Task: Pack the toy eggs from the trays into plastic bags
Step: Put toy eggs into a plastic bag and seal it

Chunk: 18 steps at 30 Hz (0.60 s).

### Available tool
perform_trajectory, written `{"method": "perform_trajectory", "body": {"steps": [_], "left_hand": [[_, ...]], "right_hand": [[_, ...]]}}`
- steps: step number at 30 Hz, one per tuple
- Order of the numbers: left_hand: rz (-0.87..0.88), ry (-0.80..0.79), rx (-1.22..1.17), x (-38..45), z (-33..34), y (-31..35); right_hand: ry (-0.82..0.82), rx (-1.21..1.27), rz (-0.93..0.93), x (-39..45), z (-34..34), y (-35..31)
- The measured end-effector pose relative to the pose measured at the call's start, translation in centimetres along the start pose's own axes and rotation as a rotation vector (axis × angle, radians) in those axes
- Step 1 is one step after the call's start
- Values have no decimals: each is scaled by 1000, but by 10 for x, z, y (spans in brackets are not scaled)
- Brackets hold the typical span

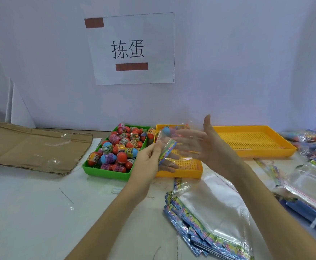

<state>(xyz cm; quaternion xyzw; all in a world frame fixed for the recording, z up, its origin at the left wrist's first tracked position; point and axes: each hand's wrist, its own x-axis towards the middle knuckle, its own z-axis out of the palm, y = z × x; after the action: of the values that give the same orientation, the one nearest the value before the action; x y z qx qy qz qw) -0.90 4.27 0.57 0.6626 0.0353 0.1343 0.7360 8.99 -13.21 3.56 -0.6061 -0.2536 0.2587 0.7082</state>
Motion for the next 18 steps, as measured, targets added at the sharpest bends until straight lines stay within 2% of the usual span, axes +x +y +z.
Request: {"method": "perform_trajectory", "body": {"steps": [4,6,8,12,16,18], "left_hand": [[-92,20,-64,3,0,2],[-139,15,-131,4,-2,5],[-135,21,-88,4,-6,8],[-113,50,79,4,-10,11],[-134,-2,-54,1,-13,15],[-112,21,46,2,-14,18]], "right_hand": [[199,-159,-171,-2,3,8],[342,-139,-213,-1,1,9],[432,-132,-253,-1,0,7],[450,-218,-277,-1,2,6],[450,-312,-289,-1,5,8],[457,-311,-282,-1,5,9]]}}
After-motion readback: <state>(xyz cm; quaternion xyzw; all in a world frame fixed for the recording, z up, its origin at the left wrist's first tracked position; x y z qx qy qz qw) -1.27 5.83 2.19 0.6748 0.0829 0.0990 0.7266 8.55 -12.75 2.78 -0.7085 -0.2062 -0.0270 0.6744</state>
